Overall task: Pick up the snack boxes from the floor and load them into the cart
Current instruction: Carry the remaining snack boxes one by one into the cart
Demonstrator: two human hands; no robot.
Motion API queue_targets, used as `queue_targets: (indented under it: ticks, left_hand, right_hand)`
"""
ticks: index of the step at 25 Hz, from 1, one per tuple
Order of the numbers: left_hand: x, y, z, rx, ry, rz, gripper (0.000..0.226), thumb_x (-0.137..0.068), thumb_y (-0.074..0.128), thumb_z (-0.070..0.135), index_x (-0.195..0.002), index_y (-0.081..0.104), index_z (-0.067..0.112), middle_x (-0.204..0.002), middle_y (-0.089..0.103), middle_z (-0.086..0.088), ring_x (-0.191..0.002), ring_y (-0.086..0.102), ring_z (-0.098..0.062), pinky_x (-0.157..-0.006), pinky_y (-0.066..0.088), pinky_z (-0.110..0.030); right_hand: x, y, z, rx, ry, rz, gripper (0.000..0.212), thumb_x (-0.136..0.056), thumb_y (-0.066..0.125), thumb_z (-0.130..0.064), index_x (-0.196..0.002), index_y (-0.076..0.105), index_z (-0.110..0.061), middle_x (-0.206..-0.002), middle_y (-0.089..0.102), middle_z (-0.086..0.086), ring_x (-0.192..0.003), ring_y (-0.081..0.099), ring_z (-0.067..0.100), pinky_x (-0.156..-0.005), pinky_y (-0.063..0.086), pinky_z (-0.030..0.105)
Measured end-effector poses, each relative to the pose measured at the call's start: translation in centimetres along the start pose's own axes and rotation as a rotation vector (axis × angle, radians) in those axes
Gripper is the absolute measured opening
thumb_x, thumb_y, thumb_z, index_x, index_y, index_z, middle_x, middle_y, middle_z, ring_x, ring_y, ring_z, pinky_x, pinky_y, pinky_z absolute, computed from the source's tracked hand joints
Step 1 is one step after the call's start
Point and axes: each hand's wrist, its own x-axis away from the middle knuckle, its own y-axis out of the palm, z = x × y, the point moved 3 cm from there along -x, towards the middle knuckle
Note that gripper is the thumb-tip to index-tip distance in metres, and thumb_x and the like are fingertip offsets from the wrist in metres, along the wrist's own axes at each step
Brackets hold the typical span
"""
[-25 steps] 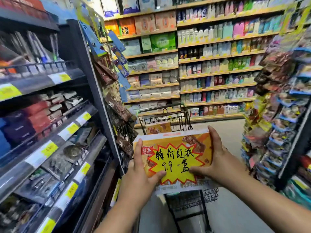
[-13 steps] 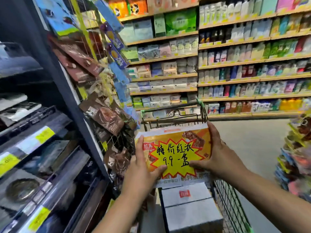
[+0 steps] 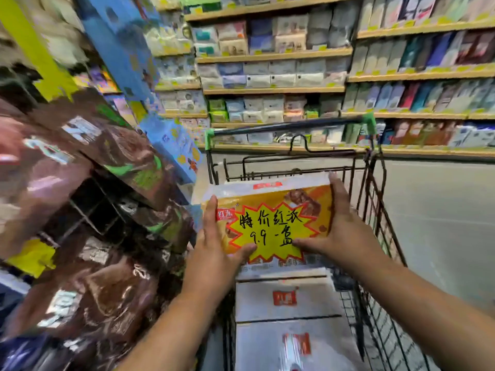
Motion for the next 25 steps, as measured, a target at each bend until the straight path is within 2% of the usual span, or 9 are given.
queue_targets:
  ticks: [2,4,7,9,13,17,20,22,25]
  left_hand:
    - [-3.3,3.4,-2.1,-0.046,0.012,0.038,0.116,-0.075,0.074,0.051,-0.148,-0.015,0.042,-0.147,0.045,-0.010,-0.120,0.055,-0.038,-0.090,0.045,-0.046]
    - [-6.0,6.3,-3.7,-0.060,0.039,0.073,0.114,-0.077,0.074,0.048,-0.145,-0.018,0.043,-0.145,0.045,-0.014,-0.117,0.055,-0.041,-0.086,0.044,-0.042]
    - [-8.5,9.1,-6.3,-0.059,0.076,0.131,0.109,-0.079,0.074,0.043,-0.138,-0.018,0.047,-0.140,0.044,-0.020,-0.110,0.055,-0.042,-0.081,0.041,-0.038]
    - [-8.5,10.6,-8.1,-0.061,0.122,0.164,0.107,-0.078,0.075,0.043,-0.143,-0.010,0.050,-0.138,0.044,-0.020,-0.107,0.053,-0.040,-0.082,0.041,-0.038]
    - [-7.2,12.7,-10.3,-0.131,0.222,0.146,0.098,-0.079,0.071,0.049,-0.144,-0.002,0.038,-0.129,0.045,-0.028,-0.105,0.054,-0.047,-0.085,0.047,-0.050]
    - [-7.6,12.1,-10.1,-0.070,0.153,0.167,0.104,-0.075,0.078,0.041,-0.141,-0.002,0.043,-0.138,0.034,-0.020,-0.124,0.044,-0.039,-0.099,0.040,-0.049]
    - [-7.6,10.7,-9.2,-0.095,0.137,0.165,0.099,-0.072,0.082,0.037,-0.143,0.012,0.039,-0.147,0.020,-0.016,-0.131,0.039,-0.037,-0.103,0.041,-0.048]
    - [-8.1,10.2,-8.7,-0.242,0.091,0.093,0.092,-0.075,0.079,0.041,-0.144,0.020,0.038,-0.149,0.019,-0.015,-0.132,0.037,-0.038,-0.103,0.040,-0.049]
    - [-7.9,8.1,-7.4,-0.428,-0.007,-0.001,0.092,-0.078,0.073,0.049,-0.149,0.016,0.035,-0.153,0.016,-0.018,-0.139,0.027,-0.039,-0.110,0.034,-0.049]
  right_hand:
    - [-3.7,3.5,2.3,-0.032,-0.020,0.007,0.133,-0.057,0.089,-0.048,-0.141,-0.014,-0.052,-0.136,0.052,0.010,-0.111,0.060,0.030,-0.087,0.047,0.032]
    - [-6.7,6.3,4.1,-0.071,-0.044,0.055,0.133,-0.057,0.090,-0.042,-0.147,-0.007,-0.046,-0.137,0.050,0.011,-0.115,0.058,0.030,-0.090,0.044,0.030]
    - [-8.7,9.5,5.8,-0.033,-0.092,0.196,0.128,-0.054,0.089,-0.047,-0.147,0.002,-0.043,-0.139,0.048,0.010,-0.116,0.057,0.032,-0.086,0.045,0.034]
    - [-8.4,11.3,7.1,-0.031,-0.122,0.239,0.124,-0.053,0.088,-0.050,-0.142,0.002,-0.047,-0.140,0.047,0.007,-0.114,0.058,0.031,-0.085,0.044,0.031]
    - [-6.8,13.4,8.9,-0.029,-0.066,0.173,0.121,-0.056,0.089,-0.043,-0.137,-0.001,-0.049,-0.145,0.036,0.010,-0.111,0.058,0.028,-0.083,0.038,0.025]
    - [-7.2,13.2,8.4,-0.012,-0.069,0.143,0.117,-0.061,0.088,-0.038,-0.145,0.008,-0.043,-0.146,0.029,0.009,-0.104,0.045,0.012,-0.085,0.039,0.025]
    - [-7.2,12.0,7.6,0.073,-0.045,0.099,0.101,-0.065,0.086,-0.037,-0.142,0.022,-0.040,-0.146,0.022,0.008,-0.111,0.049,0.021,-0.091,0.046,0.034]
    - [-7.3,11.4,7.4,0.133,-0.011,0.029,0.095,-0.068,0.085,-0.037,-0.142,0.026,-0.037,-0.148,0.019,0.009,-0.115,0.053,0.031,-0.096,0.046,0.038]
    - [-7.0,8.9,5.6,0.200,0.038,-0.113,0.099,-0.069,0.084,-0.041,-0.146,0.022,-0.035,-0.152,0.012,0.010,-0.121,0.051,0.037,-0.100,0.044,0.039]
